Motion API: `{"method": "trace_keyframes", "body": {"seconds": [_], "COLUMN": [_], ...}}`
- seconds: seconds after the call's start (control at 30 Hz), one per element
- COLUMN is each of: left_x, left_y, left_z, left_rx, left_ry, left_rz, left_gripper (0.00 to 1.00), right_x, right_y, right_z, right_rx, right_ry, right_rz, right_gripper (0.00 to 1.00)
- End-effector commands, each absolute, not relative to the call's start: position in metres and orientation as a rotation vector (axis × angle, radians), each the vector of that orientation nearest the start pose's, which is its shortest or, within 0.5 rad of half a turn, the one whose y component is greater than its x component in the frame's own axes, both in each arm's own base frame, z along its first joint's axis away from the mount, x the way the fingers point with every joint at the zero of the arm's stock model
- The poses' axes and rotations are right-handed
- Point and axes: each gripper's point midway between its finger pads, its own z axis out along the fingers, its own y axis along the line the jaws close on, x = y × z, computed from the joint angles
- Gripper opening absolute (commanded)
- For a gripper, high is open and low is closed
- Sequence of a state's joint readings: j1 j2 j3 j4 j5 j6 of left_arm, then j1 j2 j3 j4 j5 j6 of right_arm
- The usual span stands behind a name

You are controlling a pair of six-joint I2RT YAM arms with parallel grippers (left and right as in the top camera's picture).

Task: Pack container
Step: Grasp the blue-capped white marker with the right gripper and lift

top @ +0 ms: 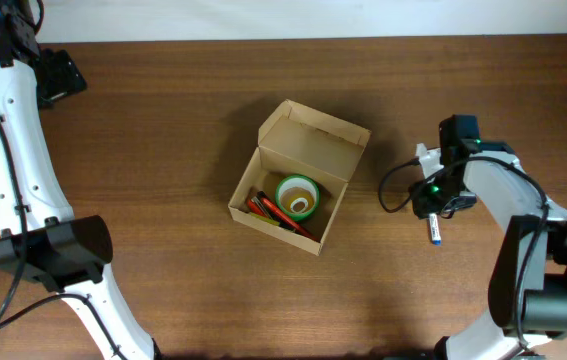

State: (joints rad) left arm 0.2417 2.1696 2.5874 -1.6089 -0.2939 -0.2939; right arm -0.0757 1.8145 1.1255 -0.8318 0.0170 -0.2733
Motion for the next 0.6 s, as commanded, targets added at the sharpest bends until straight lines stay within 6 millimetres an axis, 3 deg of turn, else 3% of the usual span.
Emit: {"method": "trace_keyframes", "body": {"seconds": [0.0,0.53,0.57], "left_x": [0.433,0.434,0.433], "left_y": [0.159,0.159,0.159], "left_z": [0.256,0.256,0.256], "left_rx": [-0.798,-0.797,-0.797], "left_ry": [2.633,2.633,2.633], "left_rz": [0.392,0.391,0.391], "left_gripper": [1.0,1.0,0.99], "right_x": [0.318,0.315,0.315], "right_y": [-0.024,-0.033,-0.033], "right_z": [0.004,-0.014,-0.014], "right_rx": [-0.276,-0.243,-0.243], "right_ry": [3.11,3.148,3.148], "right_rz": [-0.024,-0.086,-0.086], "right_gripper": [0.55,0.46,0.39]}}
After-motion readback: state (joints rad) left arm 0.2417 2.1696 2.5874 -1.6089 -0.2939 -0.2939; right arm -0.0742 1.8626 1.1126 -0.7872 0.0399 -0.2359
